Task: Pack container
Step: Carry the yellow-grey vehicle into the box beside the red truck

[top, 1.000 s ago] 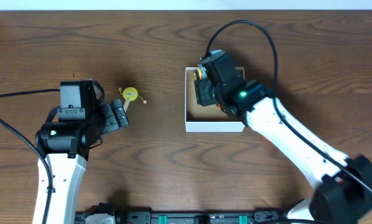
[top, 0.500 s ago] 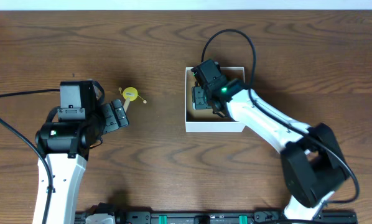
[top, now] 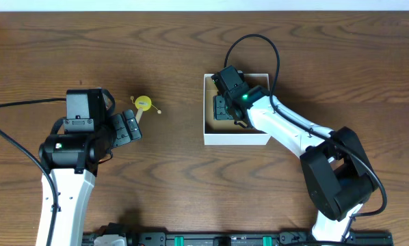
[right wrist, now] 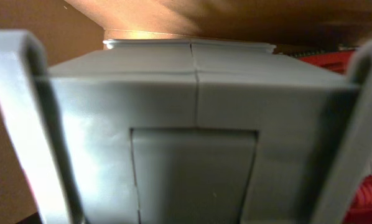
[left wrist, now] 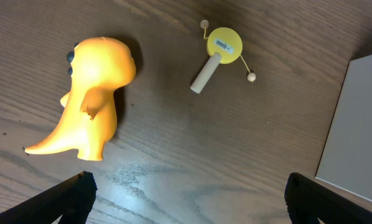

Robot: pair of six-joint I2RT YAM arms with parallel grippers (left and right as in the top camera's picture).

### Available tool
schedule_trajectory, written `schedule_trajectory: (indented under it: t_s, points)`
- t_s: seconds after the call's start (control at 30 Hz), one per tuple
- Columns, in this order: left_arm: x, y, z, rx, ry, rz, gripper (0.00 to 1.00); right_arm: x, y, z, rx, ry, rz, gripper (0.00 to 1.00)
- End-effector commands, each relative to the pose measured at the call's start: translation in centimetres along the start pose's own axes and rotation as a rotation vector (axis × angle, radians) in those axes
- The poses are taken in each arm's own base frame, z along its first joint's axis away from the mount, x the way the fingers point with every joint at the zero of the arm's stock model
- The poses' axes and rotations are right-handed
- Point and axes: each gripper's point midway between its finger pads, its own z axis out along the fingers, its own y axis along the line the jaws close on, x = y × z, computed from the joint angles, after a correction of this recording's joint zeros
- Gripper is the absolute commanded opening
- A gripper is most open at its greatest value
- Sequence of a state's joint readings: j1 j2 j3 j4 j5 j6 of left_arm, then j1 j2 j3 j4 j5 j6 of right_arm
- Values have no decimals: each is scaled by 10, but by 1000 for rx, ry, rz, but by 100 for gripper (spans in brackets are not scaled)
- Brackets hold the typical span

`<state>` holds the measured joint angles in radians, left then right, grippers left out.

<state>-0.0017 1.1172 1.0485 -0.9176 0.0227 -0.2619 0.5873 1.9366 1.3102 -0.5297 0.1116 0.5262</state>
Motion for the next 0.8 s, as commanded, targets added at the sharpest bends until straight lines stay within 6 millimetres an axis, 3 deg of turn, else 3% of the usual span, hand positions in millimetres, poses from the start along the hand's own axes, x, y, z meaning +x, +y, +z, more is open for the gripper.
schedule_trajectory:
  t_s: [0.0, 0.07, 0.23, 0.47, 0.77]
  points:
    - [-5, 0, -5, -2, -16, -1, 98, -8, 2, -2, -7, -17, -6, 73]
    - [-5, 0, -5, -3, -15, -2, 98, -7, 2, -2, -8, -17, -14, 81]
    - [-5, 0, -5, -3, -15, -1, 98, -7, 2, -3, -8, -17, -14, 89]
    - [-5, 0, -5, -3, -15, -1, 98, -14, 6, -7, -20, -29, -12, 85]
    - [-5, 0, -5, -3, -15, -1, 98, -50, 25, -51, -48, -130, -70, 74]
